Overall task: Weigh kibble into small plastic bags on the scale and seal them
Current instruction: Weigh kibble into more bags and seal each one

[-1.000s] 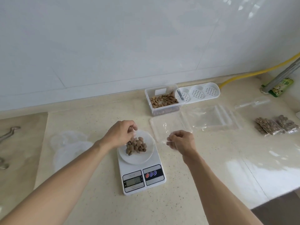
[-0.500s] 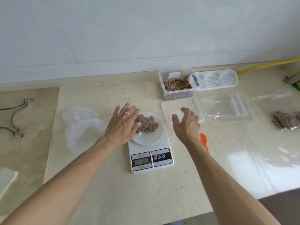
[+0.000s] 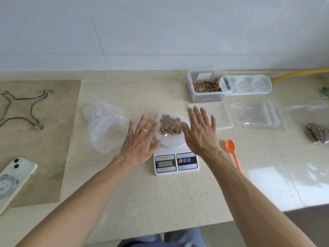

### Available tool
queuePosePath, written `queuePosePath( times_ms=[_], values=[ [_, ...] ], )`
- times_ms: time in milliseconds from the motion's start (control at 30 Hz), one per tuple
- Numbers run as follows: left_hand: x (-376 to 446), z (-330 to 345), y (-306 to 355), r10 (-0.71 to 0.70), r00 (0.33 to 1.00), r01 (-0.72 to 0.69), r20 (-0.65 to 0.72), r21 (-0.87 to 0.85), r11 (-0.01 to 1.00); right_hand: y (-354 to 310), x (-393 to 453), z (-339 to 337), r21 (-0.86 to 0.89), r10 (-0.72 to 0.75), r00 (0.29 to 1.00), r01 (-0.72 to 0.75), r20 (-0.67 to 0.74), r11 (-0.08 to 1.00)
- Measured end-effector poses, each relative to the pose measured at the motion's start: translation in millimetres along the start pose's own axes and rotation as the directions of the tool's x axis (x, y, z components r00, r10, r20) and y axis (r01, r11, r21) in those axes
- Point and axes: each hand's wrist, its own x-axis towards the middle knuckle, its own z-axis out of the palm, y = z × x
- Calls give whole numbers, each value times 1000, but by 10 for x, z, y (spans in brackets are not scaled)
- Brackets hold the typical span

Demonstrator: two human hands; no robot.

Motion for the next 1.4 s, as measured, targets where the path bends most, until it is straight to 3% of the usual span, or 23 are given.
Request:
queuePosePath(
  times_ms=[367,500,633,733,900,1067,1167,1267,1400],
  values=[
    [123,-43,25,15,1000,-16,-16,-35,999,122,44,-30,-48,31,999,-30,35,998],
    [254,-105,39,39,999,-40,-26,-41,998,207,57,-38,46,94,995,-96,34,994],
    [501,-182,125,90,992,-96,-92,-60,994,396,21,-66,196,246,969,-244,16,950],
    [776,-279,288,140,986,-147,-95,-76,986,596,-15,-79,312,399,913,-406,89,859],
    [1273,-364,672,257,965,-256,55,-22,966,830,-88,-46,401,508,823,-567,254,719],
    [1618,-385,922,265,950,-247,165,-122,961,894,-53,61,630,512,703,-695,493,347],
    [1676,-444,953,225,959,-156,175,-335,929,861,-9,-25,698,453,719,-671,528,250],
    [1668,-641,927,175,976,-91,129,-489,868,851,54,-190,793,450,773,-575,447,200],
    [1585,-1008,885,145,989,-106,11,-626,773,791,143,-489,885,411,845,-437,342,163]
  ],
)
